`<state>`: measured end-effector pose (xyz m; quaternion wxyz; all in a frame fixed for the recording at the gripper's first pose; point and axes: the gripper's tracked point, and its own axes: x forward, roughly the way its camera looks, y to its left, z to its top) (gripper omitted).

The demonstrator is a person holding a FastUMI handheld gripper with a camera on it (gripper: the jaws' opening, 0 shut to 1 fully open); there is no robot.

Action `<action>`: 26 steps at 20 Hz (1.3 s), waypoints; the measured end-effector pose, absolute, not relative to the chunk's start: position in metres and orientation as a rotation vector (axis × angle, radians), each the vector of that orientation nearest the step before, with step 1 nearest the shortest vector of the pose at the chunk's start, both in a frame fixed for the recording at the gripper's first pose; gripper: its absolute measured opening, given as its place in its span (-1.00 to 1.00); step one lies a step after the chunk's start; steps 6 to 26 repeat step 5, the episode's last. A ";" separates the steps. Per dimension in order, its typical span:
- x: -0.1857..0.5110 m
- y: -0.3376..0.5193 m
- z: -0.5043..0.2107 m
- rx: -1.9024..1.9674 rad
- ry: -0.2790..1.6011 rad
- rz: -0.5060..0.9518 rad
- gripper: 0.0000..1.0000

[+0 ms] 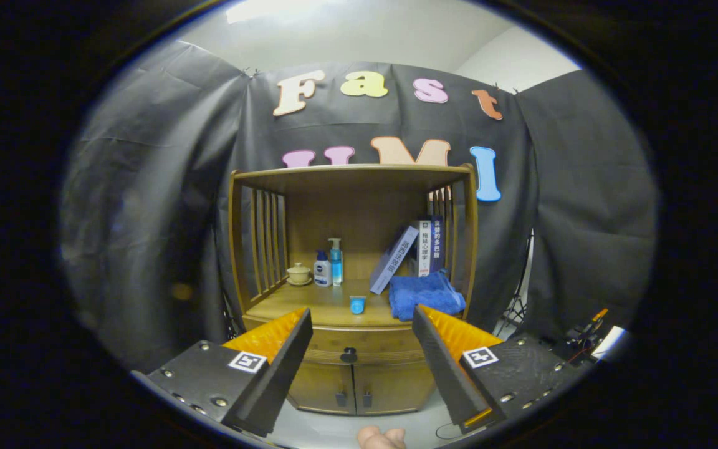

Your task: Pull open the drawer, take out the items inside it, and place them on the countertop above the cabinet.

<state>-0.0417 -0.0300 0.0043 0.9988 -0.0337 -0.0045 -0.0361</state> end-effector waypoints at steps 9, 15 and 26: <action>-0.044 -0.035 0.008 -0.066 -0.023 -0.079 0.97; -0.044 -0.035 0.008 -0.066 -0.023 -0.079 0.97; -0.044 -0.035 0.008 -0.066 -0.023 -0.079 0.97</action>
